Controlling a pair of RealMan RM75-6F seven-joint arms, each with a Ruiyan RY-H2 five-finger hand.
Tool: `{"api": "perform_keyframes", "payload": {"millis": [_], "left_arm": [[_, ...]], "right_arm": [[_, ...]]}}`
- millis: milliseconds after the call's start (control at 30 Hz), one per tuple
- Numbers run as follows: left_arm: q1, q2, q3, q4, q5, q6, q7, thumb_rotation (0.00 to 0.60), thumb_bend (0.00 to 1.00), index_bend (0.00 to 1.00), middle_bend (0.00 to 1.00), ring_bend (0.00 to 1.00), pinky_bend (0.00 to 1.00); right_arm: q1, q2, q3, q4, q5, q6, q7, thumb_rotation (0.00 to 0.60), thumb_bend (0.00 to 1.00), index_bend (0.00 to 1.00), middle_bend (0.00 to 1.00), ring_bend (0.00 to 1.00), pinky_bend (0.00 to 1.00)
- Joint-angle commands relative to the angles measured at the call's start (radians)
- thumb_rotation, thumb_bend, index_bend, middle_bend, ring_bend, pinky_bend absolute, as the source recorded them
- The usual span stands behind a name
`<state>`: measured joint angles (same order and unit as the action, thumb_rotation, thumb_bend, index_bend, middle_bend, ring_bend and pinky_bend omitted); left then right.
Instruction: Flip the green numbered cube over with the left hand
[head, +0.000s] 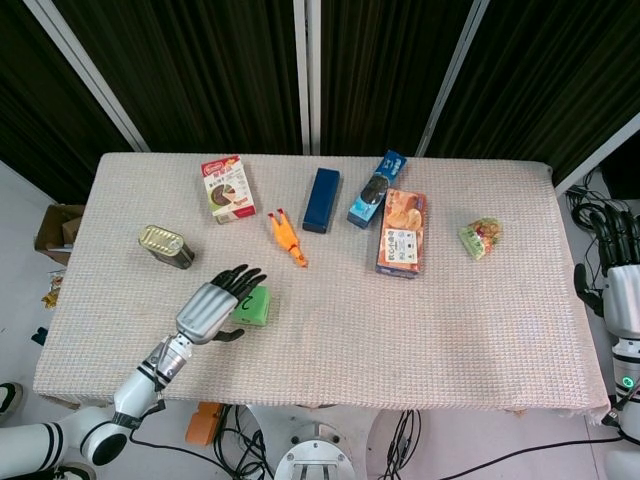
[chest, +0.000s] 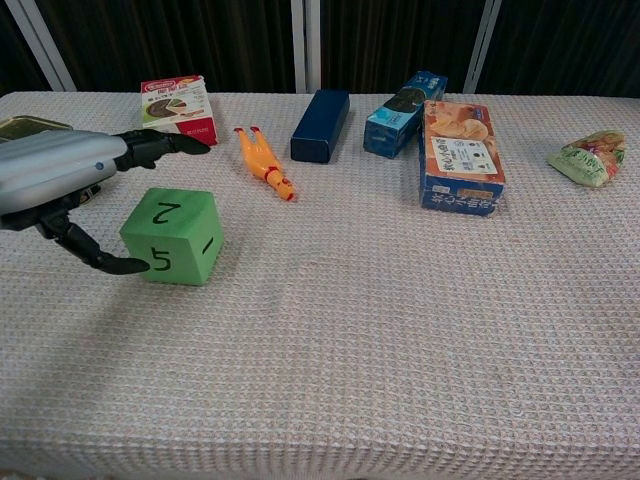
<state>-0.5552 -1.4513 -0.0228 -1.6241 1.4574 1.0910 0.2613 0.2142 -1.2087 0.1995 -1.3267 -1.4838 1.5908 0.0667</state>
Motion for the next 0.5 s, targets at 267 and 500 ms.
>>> {"api": "perform_keyframes", "payload": {"millis": [267, 500], "left_arm": [[-0.128, 0.041, -0.089, -0.186, -0.401, -0.139, 0.421, 0.6, 0.17, 0.04, 0.15, 0.0, 0.17], [-0.162, 0.04, -0.091, -0.21, -0.447, -0.148, 0.416, 0.6, 0.17, 0.04, 0.18, 0.0, 0.17]], "right_arm": [[0.001, -0.008, 0.004, 0.021, 0.012, -0.015, 0.019, 0.6, 0.43, 0.0, 0.0, 0.0, 0.0], [0.005, -0.014, 0.002, 0.034, 0.021, -0.037, 0.021, 0.6, 0.43, 0.0, 0.0, 0.0, 0.0]]}}
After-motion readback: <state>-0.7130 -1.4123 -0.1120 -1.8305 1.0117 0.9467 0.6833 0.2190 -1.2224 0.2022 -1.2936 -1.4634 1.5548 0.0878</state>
